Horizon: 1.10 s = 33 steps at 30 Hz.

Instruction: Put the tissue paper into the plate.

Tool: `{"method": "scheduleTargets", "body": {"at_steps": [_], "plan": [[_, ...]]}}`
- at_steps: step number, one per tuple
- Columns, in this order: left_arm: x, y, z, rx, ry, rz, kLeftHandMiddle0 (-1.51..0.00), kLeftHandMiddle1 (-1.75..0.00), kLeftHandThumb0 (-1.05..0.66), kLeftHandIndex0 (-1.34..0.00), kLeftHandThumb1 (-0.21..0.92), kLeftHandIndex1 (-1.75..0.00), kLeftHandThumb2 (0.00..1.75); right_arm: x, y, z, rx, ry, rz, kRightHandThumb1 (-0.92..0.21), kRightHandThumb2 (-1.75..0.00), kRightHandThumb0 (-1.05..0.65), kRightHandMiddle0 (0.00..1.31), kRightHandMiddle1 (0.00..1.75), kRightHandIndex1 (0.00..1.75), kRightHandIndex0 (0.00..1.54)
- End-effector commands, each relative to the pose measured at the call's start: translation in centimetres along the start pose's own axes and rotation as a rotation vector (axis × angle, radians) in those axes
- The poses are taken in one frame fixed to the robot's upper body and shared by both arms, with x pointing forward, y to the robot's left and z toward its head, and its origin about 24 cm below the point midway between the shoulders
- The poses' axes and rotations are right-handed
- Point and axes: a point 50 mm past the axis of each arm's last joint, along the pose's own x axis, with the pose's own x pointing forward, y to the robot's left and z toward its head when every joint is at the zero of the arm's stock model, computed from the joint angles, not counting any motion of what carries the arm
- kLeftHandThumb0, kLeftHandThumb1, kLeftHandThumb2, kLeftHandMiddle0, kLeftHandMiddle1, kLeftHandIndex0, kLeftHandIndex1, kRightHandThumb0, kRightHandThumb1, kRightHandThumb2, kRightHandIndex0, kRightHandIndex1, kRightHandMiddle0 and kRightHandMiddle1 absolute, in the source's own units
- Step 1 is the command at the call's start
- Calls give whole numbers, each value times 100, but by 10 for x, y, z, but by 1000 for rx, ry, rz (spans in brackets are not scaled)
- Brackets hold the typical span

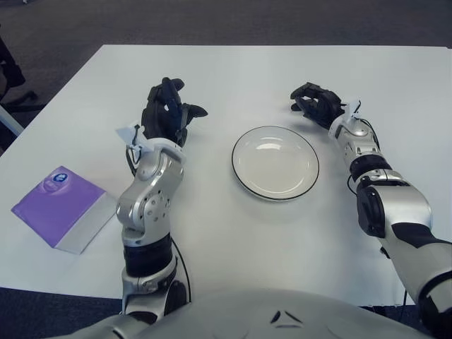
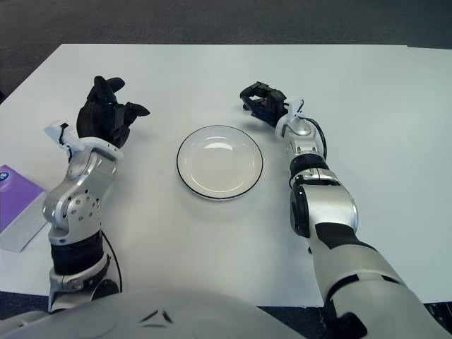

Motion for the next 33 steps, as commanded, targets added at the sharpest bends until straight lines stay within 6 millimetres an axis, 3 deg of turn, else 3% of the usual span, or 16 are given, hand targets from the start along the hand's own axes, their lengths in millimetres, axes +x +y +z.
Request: {"method": "scheduleTargets", "body": {"at_steps": [1, 8, 15, 23, 33], "plan": [[-17, 3, 8, 254, -147, 6, -76, -175, -35, -23, 90, -175, 54, -3, 5, -15, 15, 59, 10, -82, -41, -1, 41, 134, 143, 56], [-32, 7, 18, 570, -438, 179, -84, -175, -36, -28, 80, -175, 68, -2, 6, -15, 16, 64, 10, -83, -40, -1, 40, 134, 143, 56], [-42, 14, 20, 573, -592, 335, -83, -175, -37, -30, 76, -175, 73, -2, 6, -16, 18, 75, 9, -83, -40, -1, 40, 135, 142, 56], [-51, 20, 18, 666, -779, 463, -78, -175, -36, -25, 85, -175, 60, -1, 8, -16, 21, 80, 11, -83, -40, -1, 40, 135, 142, 56], [-61, 20, 23, 643, -1022, 690, -78, -175, -35, -22, 90, -175, 54, 5, 18, -13, 23, 84, 33, -83, -40, -1, 40, 135, 142, 56]]}}
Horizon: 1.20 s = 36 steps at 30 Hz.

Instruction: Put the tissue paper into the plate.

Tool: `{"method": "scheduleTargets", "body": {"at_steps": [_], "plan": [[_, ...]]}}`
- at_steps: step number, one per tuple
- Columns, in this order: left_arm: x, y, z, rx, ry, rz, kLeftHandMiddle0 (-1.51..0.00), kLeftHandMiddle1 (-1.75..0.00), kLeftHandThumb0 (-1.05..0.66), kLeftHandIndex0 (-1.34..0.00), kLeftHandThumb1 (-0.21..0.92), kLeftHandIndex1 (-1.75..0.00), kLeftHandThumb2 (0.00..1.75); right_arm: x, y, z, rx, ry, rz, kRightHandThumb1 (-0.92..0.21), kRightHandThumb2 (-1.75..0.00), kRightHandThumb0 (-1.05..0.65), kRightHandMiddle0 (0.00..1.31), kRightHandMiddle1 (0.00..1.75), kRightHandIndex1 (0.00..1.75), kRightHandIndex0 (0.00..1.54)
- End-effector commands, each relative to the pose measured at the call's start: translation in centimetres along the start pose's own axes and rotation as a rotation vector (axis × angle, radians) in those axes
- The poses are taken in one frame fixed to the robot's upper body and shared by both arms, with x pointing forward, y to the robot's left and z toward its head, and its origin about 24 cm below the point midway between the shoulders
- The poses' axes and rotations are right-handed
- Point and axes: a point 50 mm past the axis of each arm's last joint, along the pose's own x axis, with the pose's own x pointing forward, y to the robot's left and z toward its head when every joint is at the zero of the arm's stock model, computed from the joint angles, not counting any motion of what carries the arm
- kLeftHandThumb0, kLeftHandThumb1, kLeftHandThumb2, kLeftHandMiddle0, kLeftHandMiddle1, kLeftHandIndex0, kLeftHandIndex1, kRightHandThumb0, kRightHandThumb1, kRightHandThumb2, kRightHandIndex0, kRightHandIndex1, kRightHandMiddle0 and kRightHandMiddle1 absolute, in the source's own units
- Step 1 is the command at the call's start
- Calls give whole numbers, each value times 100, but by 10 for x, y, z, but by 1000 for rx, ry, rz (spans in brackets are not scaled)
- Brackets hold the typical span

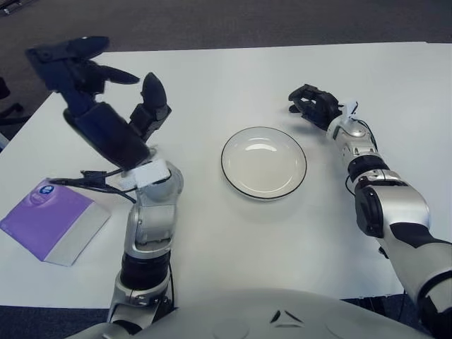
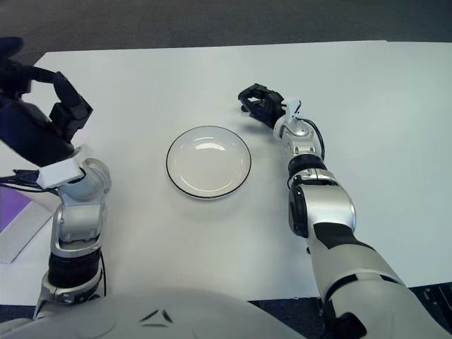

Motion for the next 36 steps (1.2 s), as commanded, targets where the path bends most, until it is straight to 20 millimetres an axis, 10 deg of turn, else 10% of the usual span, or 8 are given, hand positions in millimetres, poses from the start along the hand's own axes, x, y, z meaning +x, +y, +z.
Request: {"method": "scheduleTargets", "body": {"at_steps": [1, 36], "plan": [[-27, 23, -11, 165, 24, 107, -78, -175, -35, -22, 91, -175, 52, 4, 12, -10, 6, 70, 33, -83, -40, -1, 40, 135, 142, 56], [-30, 71, -35, 681, 142, 823, -63, -175, -35, -20, 92, -175, 52, 20, 46, 2, -13, 96, 183, -83, -39, -1, 40, 138, 139, 57]]}}
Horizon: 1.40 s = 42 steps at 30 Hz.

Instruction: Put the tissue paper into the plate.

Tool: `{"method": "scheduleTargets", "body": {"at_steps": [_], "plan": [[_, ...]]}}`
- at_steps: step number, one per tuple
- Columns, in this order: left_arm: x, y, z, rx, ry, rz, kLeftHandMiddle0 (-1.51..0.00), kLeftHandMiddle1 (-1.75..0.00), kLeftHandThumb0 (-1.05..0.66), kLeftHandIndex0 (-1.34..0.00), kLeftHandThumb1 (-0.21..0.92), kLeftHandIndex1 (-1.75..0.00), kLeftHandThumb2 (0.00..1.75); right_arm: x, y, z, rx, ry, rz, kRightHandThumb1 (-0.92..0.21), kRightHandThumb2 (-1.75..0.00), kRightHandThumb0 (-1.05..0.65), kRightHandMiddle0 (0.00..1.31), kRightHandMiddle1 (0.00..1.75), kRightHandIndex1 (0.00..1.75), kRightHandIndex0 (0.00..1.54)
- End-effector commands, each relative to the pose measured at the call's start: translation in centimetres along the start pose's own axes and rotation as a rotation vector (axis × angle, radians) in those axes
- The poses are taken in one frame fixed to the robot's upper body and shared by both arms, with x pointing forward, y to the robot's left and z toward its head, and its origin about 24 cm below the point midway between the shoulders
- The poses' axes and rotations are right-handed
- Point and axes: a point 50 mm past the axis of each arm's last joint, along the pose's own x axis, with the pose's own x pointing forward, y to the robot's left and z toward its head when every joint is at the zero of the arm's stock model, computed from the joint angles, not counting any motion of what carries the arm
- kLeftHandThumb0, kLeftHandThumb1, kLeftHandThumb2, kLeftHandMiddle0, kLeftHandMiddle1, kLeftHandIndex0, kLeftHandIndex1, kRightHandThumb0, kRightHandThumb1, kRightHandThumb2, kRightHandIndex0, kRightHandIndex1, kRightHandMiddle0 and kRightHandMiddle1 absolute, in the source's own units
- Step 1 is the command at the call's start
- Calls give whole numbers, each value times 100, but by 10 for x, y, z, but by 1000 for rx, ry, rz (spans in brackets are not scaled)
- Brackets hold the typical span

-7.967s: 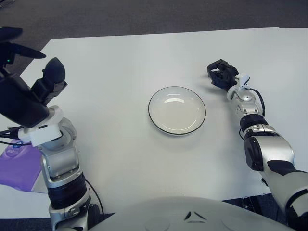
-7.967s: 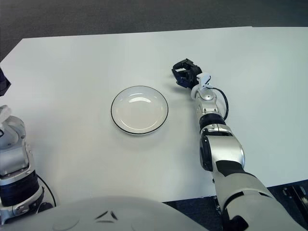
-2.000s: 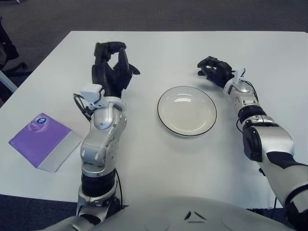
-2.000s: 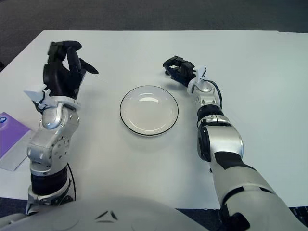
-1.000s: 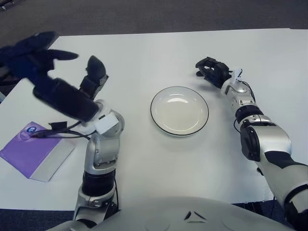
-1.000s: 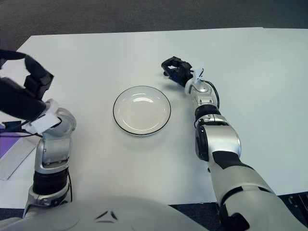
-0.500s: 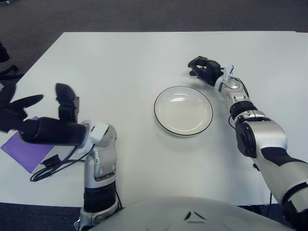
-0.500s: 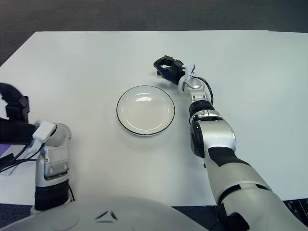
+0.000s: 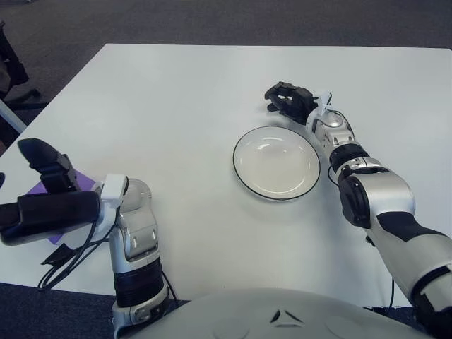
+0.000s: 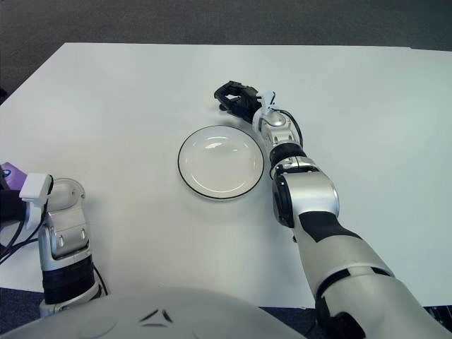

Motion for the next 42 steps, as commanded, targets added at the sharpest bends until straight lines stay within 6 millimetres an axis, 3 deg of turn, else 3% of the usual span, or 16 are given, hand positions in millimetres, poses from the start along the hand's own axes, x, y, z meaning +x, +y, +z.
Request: {"method": "scheduleTargets", "body": {"at_steps": [1, 7, 13, 17, 25, 35, 42], "plan": [[-13, 5, 5, 44, 139, 14, -63, -175, -35, -20, 92, -175, 52, -2, 4, -13, 12, 60, 23, -83, -39, -1, 40, 138, 139, 57], [-15, 7, 4, 16, 376, -39, -58, -175, -35, -20, 92, -175, 52, -2, 3, -13, 9, 58, 28, -83, -39, -1, 40, 139, 138, 57], [-17, 7, -1, -3, 487, -115, -52, -175, -35, -20, 92, -175, 52, -3, 1, -12, 7, 57, 29, -83, -39, -1, 39, 139, 138, 57], [-19, 6, 0, -92, 569, -210, -48, -175, -35, -20, 92, -175, 52, -5, -1, -13, 7, 57, 30, -84, -39, -1, 39, 140, 137, 56], [-21, 8, -2, -210, 892, -353, -44, -175, -34, -20, 92, -175, 52, -7, -5, -15, 9, 60, 29, -84, -39, -1, 39, 141, 137, 56], [-17, -3, -14, -149, 993, -395, -41, -175, -34, -20, 92, -175, 52, -13, -13, -18, 6, 60, 18, -84, -39, -1, 39, 141, 137, 56], [-12, -9, -23, -215, 1114, -429, -39, -173, -34, -20, 92, -175, 52, -16, -17, -19, 14, 61, 7, -85, -37, -1, 38, 142, 137, 55]]}}
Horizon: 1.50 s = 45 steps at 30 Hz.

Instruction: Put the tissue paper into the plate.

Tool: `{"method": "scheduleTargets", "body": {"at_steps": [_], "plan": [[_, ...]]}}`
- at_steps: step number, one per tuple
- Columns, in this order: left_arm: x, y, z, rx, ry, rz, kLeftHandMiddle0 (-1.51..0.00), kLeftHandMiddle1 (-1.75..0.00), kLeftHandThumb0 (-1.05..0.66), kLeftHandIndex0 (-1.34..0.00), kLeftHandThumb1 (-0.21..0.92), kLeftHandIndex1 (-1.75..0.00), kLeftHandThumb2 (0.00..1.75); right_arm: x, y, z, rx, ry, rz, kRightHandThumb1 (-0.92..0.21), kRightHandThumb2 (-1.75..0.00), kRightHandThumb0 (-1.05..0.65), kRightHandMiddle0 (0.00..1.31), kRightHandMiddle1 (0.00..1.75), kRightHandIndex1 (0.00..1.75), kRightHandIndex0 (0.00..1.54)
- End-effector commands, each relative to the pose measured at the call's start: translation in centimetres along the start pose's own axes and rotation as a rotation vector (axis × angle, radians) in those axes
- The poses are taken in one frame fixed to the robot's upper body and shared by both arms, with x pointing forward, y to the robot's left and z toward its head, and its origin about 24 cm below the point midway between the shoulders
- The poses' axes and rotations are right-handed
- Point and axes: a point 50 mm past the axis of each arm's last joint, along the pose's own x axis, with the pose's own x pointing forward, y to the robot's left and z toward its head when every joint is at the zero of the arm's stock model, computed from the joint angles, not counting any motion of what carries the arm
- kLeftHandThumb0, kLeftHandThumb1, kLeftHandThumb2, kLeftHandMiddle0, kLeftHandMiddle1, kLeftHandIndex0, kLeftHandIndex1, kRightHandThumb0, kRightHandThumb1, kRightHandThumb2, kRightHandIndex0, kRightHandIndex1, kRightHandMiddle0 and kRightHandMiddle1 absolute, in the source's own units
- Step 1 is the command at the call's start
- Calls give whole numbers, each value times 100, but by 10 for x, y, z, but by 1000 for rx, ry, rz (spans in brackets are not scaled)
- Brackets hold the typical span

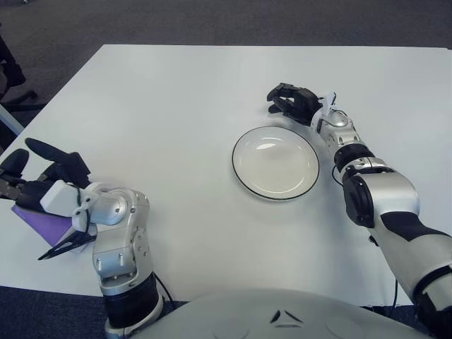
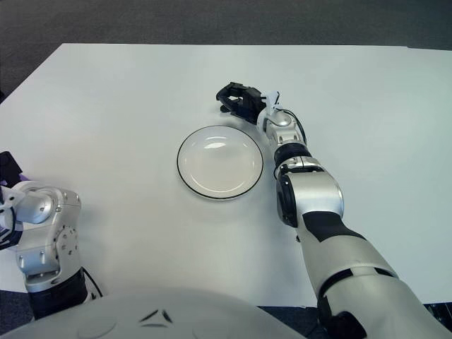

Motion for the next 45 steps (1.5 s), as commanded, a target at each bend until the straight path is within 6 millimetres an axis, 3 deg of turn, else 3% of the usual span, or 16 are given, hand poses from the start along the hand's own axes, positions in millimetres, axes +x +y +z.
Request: {"method": "scheduleTargets", "body": {"at_steps": [1, 28, 41, 42, 45], "plan": [[-7, -2, -8, -105, 191, 4, -39, -172, -34, -20, 92, -175, 52, -8, -4, -19, 23, 58, -18, -85, -37, -1, 38, 142, 137, 55], [-6, -33, -18, -132, 442, -76, -42, -175, -34, -20, 92, -175, 52, -21, -18, -27, 37, 44, -79, -85, -37, -1, 38, 141, 138, 56], [-11, -63, -28, -50, 668, -404, -49, -175, -34, -20, 92, -175, 52, -27, -23, -33, 41, 40, -105, -85, -37, -1, 39, 139, 139, 56], [-15, -68, -29, -36, 683, -460, -43, -175, -22, -21, 88, -166, 55, -28, -24, -33, 42, 41, -112, -85, -37, -1, 39, 138, 139, 56], [-22, -75, -29, -24, 707, -538, -34, -175, -8, -22, 84, -158, 60, -30, -26, -35, 45, 41, -126, -85, -36, -1, 39, 138, 139, 56]]}}
